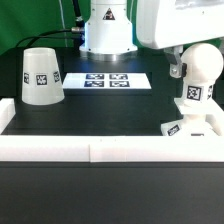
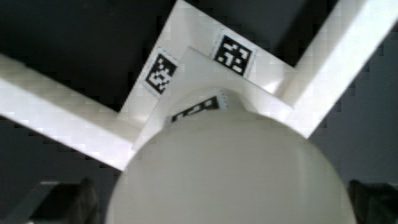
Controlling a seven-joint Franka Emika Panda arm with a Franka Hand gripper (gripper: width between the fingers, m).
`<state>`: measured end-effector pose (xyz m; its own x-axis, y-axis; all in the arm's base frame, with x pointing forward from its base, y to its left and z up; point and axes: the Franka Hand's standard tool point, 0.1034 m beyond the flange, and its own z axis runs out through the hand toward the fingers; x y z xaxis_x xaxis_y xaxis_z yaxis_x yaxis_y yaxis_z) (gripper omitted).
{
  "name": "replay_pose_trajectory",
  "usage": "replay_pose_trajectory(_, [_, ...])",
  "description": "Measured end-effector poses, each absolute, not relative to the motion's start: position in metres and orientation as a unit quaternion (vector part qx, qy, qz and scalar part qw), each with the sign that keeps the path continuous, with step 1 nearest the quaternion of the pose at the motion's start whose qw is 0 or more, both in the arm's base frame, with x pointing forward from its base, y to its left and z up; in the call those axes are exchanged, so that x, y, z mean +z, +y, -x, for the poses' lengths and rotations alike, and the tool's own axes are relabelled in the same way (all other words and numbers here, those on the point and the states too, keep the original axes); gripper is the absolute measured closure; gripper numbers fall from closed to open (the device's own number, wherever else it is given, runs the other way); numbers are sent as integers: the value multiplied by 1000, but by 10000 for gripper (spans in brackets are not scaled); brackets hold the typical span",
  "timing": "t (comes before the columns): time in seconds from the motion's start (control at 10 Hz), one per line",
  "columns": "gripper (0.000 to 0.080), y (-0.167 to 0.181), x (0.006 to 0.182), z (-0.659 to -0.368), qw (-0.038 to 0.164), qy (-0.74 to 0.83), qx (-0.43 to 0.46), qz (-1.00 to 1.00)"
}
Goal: Assemble lamp
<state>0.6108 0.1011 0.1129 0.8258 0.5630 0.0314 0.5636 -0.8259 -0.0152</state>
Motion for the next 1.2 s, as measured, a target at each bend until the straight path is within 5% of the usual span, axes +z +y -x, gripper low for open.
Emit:
replay_pose_trajectory(0.8, [100,97,113,-611,2,-439,-12,898])
replay_pose_trajectory(0.9, [222,97,113,-611,2,-439,-12,898])
replay_pose_trajectory(1.2, [222,97,113,-611,4,-417,-13,909])
